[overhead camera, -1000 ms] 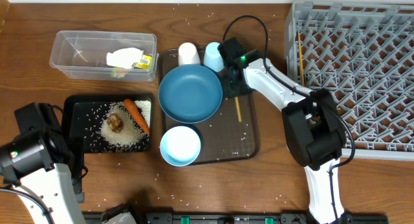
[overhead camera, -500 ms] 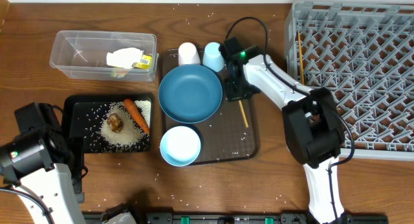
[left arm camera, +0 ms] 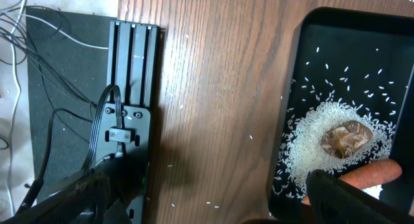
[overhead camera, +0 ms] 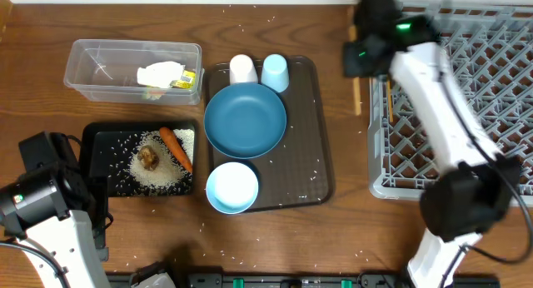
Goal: Sort waste into correct bins and load items into the dishwasher rack
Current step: 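Carry the second chopstick into the grey dish rack and release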
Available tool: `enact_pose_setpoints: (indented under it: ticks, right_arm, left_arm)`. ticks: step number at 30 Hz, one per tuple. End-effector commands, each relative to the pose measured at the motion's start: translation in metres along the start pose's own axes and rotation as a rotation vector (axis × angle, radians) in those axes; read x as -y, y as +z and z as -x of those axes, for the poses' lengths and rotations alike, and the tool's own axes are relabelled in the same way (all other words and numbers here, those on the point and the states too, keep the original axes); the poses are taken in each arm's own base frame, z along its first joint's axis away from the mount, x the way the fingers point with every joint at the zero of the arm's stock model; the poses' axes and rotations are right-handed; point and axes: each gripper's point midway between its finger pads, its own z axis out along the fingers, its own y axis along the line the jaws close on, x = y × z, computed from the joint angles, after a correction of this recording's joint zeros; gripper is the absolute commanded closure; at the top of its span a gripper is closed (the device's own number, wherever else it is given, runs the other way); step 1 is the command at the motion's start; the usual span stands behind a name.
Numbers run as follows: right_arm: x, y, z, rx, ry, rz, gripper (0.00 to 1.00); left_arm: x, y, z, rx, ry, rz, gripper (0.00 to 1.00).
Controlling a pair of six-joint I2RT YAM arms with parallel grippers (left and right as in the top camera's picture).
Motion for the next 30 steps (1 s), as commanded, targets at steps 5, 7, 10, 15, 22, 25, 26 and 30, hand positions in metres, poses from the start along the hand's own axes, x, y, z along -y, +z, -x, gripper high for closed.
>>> enact_pose_setpoints:
  ticks: [5, 7, 10, 15, 22, 25, 26, 30]
  right_arm:
    - [0.064, -0.004, 0.013, 0.019, -0.015, -0.061, 0.99]
    - [0.079, -0.001, 0.013, 0.013, 0.003, -0.072, 0.99]
    - [0.095, 0.007, 0.014, 0.001, 0.001, -0.061, 0.99]
    - [0.1, 0.022, 0.007, -0.043, -0.028, -0.015, 0.99]
    - [0.09, 0.046, -0.001, -0.092, -0.037, 0.015, 0.96]
    - [0.086, 0.053, -0.003, -0.105, -0.036, 0.018, 0.76]
    - [0.085, 0.054, -0.003, -0.107, -0.029, 0.018, 0.62]
    - [0.083, 0.055, -0.004, -0.109, -0.029, 0.02, 0.15]
  left_arm:
    - [-0.002, 0.0, 0.003, 0.01, -0.017, 0.006, 0.02]
    - [-0.002, 0.0, 0.002, 0.01, -0.017, 0.006, 0.02]
    - [-0.002, 0.0, 0.003, 0.01, -0.017, 0.006, 0.02]
    - [-0.002, 0.0, 0.002, 0.01, -0.017, 0.006, 0.02]
    - [-0.002, 0.0, 0.002, 0.01, -0.017, 0.006, 0.02]
    - [-0.002, 0.0, 0.003, 0.01, -0.017, 0.006, 0.02]
    - [-0.002, 0.0, 0.003, 0.01, -0.017, 0.006, 0.02]
    - [-0.002, 0.0, 0.003, 0.01, -0.017, 0.006, 0.02]
